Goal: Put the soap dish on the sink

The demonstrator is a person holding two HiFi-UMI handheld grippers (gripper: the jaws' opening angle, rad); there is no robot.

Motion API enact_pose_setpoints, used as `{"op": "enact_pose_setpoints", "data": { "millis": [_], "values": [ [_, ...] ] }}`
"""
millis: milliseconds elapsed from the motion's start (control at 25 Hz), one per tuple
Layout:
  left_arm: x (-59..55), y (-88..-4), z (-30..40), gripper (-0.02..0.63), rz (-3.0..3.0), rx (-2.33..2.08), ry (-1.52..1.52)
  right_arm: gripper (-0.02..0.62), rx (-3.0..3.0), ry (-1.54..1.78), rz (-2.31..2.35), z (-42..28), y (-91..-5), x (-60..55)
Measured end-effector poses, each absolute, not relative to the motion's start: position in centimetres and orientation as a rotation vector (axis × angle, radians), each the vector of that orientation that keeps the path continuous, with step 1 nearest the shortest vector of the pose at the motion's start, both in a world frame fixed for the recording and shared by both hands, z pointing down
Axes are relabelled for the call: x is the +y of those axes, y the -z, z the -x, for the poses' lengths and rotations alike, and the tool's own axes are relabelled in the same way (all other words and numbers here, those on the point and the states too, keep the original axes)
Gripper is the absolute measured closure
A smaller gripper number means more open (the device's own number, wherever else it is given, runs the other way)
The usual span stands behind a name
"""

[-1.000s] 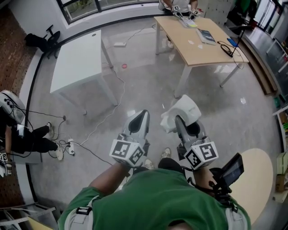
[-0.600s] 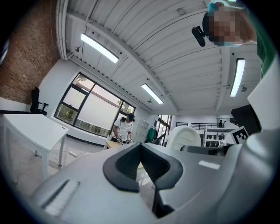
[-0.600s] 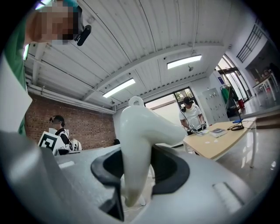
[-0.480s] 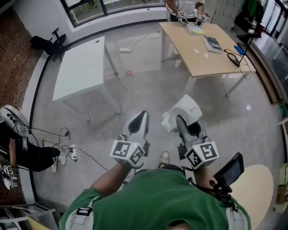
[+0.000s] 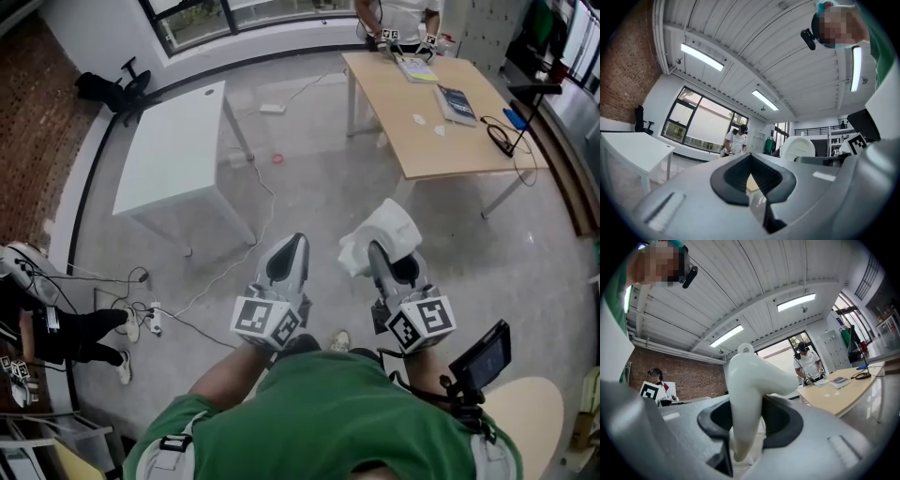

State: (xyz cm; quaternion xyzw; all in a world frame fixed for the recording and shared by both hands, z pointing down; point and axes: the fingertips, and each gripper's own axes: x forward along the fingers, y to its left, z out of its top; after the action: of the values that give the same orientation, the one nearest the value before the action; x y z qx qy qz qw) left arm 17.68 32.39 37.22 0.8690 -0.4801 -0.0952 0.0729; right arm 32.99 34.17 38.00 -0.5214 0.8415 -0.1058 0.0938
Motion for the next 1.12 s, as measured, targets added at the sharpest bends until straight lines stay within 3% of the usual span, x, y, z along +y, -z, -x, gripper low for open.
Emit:
{"op": "enact_pose_setpoints", "data": {
  "millis": [360, 1120],
  "values": [
    [28.6, -37.2, -17.2, 0.6, -2.627, -1.499, 0.227, 0.451, 2.537, 0.348, 1.481, -32.2, -38.4, 29.5],
    [13.9, -36.2, -9.7, 0.6, -2.682, -1.373, 0.399, 0.451, 2.559, 0.272, 1.54, -23.5, -37.4, 14.8]
  ]
}}
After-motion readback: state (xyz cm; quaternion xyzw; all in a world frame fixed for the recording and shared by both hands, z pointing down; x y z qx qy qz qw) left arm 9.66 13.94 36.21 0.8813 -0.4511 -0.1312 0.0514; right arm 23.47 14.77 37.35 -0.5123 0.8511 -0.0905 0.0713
